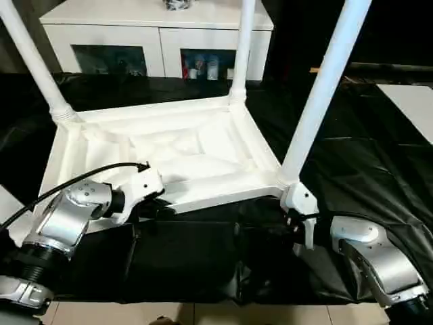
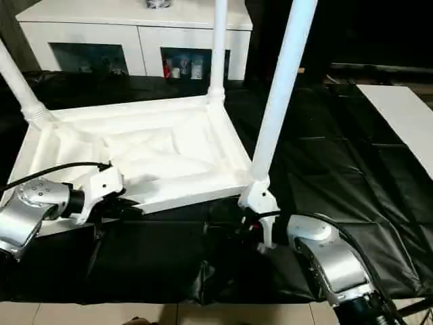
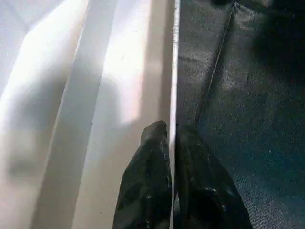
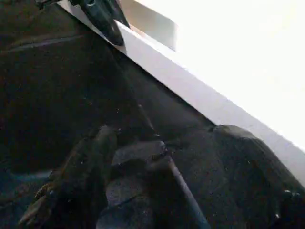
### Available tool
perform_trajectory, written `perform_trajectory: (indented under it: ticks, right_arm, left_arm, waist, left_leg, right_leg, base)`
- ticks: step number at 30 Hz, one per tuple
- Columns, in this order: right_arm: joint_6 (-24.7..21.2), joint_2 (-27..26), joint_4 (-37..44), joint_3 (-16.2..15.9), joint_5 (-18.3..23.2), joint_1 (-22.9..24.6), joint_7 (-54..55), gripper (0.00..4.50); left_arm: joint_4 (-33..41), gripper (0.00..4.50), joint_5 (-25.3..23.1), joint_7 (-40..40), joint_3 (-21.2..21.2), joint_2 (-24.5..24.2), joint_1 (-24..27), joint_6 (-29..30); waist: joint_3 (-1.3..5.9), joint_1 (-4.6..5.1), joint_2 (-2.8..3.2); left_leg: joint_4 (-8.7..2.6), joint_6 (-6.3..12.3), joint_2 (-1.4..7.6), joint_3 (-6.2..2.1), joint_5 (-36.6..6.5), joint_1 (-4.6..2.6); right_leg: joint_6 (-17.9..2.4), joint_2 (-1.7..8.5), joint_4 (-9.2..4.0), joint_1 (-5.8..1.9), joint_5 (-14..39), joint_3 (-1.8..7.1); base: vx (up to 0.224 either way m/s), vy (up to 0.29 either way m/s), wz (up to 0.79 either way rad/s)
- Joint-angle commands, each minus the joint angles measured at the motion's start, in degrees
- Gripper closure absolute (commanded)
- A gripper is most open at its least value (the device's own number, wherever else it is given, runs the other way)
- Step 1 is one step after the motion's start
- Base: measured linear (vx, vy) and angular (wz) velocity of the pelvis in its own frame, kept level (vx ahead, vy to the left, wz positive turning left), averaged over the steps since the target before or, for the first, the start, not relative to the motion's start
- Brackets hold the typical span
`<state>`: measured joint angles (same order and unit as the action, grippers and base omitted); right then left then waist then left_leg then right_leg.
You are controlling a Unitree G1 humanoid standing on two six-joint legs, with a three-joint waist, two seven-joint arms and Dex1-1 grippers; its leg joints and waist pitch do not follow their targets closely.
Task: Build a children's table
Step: Rotate table base
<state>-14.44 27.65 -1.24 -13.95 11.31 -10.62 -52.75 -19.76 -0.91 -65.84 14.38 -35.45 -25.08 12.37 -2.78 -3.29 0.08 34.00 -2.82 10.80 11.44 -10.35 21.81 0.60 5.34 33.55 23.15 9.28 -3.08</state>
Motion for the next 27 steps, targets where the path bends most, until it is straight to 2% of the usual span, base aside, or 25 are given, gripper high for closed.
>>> perform_trajectory:
  ticks: [1,5,7,8,11,12,15,16,17,18,19,20,22,23,25,26,27]
  right_arm:
    - [0.6,0.2,0.2,0.2,-0.4,0.2,-0.3,0.97]
    - [0.6,0.5,1.3,-0.4,-0.2,1.0,-0.6,0.97]
    - [0.7,0.4,1.4,-0.4,-0.4,1.2,-0.4,0.97]
    - [0.7,0.4,1.3,-0.4,-0.4,1.1,-0.3,0.97]
    - [0.6,0.2,1.6,-0.4,-0.5,1.4,-0.1,0.97]
    - [0.6,0.2,1.8,-0.3,-0.5,1.5,-0.1,0.97]
    - [0.4,0.1,2.2,-0.2,-0.6,1.8,0.4,0.97]
    - [0.3,0.2,2.4,-0.2,-0.6,2.0,0.5,0.97]
    - [0.3,0.2,2.4,-0.1,-0.7,2.1,0.5,0.97]
    - [0.3,0.3,2.7,-0.1,-0.7,2.3,0.7,0.97]
    - [0.3,0.3,2.8,0.0,-0.7,2.4,0.8,0.97]
    - [0.2,0.4,3.0,0.1,-0.7,2.6,0.9,0.97]
    - [0.2,0.4,3.1,0.1,-0.8,2.7,1.0,0.97]
    - [0.1,0.4,3.2,0.4,-0.9,2.9,1.4,0.97]
    - [0.1,0.3,3.2,0.5,-0.8,3.0,1.5,0.97]
    - [0.1,0.3,3.3,0.5,-0.9,3.0,1.6,0.97]
    - [0.1,0.4,3.3,0.5,-1.1,3.0,1.6,0.97]
  left_arm:
    - [0.8,4.47,-0.1,1.8,-0.5,-0.2,-0.9,-0.9]
    - [-3.1,4.48,-1.2,3.4,-0.1,2.4,-3.2,-6.8]
    - [-4.4,4.48,-1.4,3.8,0.4,3.8,-4.4,-8.1]
    - [-5.2,4.48,-1.5,4.0,0.7,4.4,-5.1,-8.7]
    - [-10.5,4.48,-2.8,5.3,2.4,8.2,-9.1,-13.1]
    - [-12.5,4.48,-3.3,5.6,3.0,9.4,-10.4,-14.9]
    - [-18.4,4.48,-4.7,6.6,4.3,13.8,-14.5,-19.0]
    - [-19.5,4.48,-5.2,6.9,4.7,14.6,-15.3,-19.8]
    - [-20.0,4.48,-5.3,7.0,4.8,15.1,-15.7,-20.3]
    - [-21.7,4.48,-5.3,7.4,5.2,17.3,-17.1,-21.5]
    - [-22.6,4.48,-5.2,7.5,5.3,18.3,-17.8,-22.0]
    - [-23.4,4.48,-5.5,8.0,5.7,19.4,-18.6,-22.8]
    - [-25.1,4.48,-6.2,8.9,6.2,20.9,-20.0,-24.2]
    - [-28.0,4.48,-6.7,10.2,6.3,23.4,-22.0,-26.2]
    - [-29.8,4.48,-6.6,10.4,6.1,24.6,-23.0,-27.1]
    - [-31.2,4.48,-7.1,11.4,6.1,25.4,-23.8,-27.9]
    - [-32.1,4.48,-7.3,11.9,6.0,26.2,-24.4,-28.5]
  waist:
    - [3.47,-0.11,-0.03]
    - [3.57,0.02,0.05]
    - [3.71,-0.34,0.01]
    - [3.64,-0.47,0.15]
    - [3.62,-0.62,0.05]
    - [3.68,-0.93,0.08]
    - [3.71,-1.62,0.15]
    - [3.82,-1.98,0.48]
    - [3.81,-1.92,0.25]
    - [3.89,-2.08,0.41]
    - [3.84,-2.07,0.24]
    - [3.94,-2.45,0.51]
    - [3.99,-2.64,0.3]
    - [4.0,-2.79,0.25]
    - [4.1,-3.09,0.31]
    - [4.1,-3.1,0.13]
    - [4.12,-3.12,0.05]
  left_leg:
    - [-4.83,-0.06,2.44,-1.37,-16.5,-1.33]
    - [-4.57,0.65,2.35,-1.22,-15.4,-1.35]
    - [-4.39,0.86,2.41,-1.12,-14.9,-1.57]
    - [-4.42,0.91,2.37,-1.14,-14.9,-1.5]
    - [-4.41,0.74,2.39,-1.1,-15.4,-1.56]
    - [-4.26,0.54,2.33,-1.02,-16.0,-1.81]
    - [-4.25,0.26,2.37,-1.04,-16.0,-1.83]
    - [-4.15,0.36,2.41,-1.05,-15.7,-2.02]
    - [-4.16,0.46,2.41,-0.99,-15.6,-1.91]
    - [-4.18,0.63,2.41,-1.12,-14.8,-1.58]
    - [-4.18,0.84,2.37,-1.03,-14.5,-1.52]
    - [-4.05,0.89,2.44,-1.08,-14.7,-1.77]
    - [-4.03,1.38,2.47,-1.14,-13.8,-1.44]
    - [-3.88,1.88,2.35,-1.03,-13.6,-1.51]
    - [-3.72,2.35,2.31,-0.96,-13.0,-1.56]
    - [-3.7,2.8,2.27,-1.09,-12.1,-1.13]
    - [-3.71,3.02,2.28,-1.1,-11.8,-1.06]
  right_leg:
    - [-11.4,2.79,-3.27,-2.01,15.9,2.16]
    - [-12.1,2.72,-3.16,-2.01,13.8,2.19]
    - [-12.4,2.79,-3.15,-1.96,13.0,2.22]
    - [-12.4,2.75,-3.17,-1.99,13.2,2.19]
    - [-12.4,2.68,-3.26,-1.92,13.2,2.18]
    - [-12.1,2.69,-3.4,-1.77,13.9,2.22]
    - [-11.7,2.81,-3.52,-1.85,14.1,2.37]
    - [-12.0,2.86,-3.43,-1.76,13.0,2.45]
    - [-12.0,2.78,-3.48,-1.82,12.6,2.46]
    - [-12.3,2.89,-3.17,-2.17,11.6,2.42]
    - [-12.2,2.83,-3.34,-2.17,11.5,2.43]
    - [-12.5,2.98,-3.24,-2.07,11.5,2.42]
    - [-12.8,3.07,-3.07,-2.37,10.3,2.39]
    - [-12.7,2.95,-3.23,-2.21,10.4,2.38]
    - [-12.8,3.02,-3.25,-2.25,9.9,2.43]
    - [-12.9,3.1,-3.09,-2.61,9.2,2.35]
    - [-12.8,3.14,-3.07,-2.67,9.1,2.32]
  base:
    - [0.0,0.0,0.0]
    - [0.0,0.0,0.0]
    - [0.0,0.0,0.0]
    - [0.0,0.0,0.0]
    - [0.0,0.0,0.0]
    - [0.0,0.0,0.0]
    - [0.0,0.0,0.0]
    - [0.0,0.0,0.0]
    - [0.0,0.0,0.0]
    - [0.0,0.0,0.0]
    - [0.0,0.0,0.0]
    - [0.0,0.0,0.0]
    - [0.0,0.0,0.0]
    - [0.0,0.0,0.0]
    - [0.0,0.0,0.0]
    - [0.0,0.0,0.0]
    - [0.0,0.0,0.0]
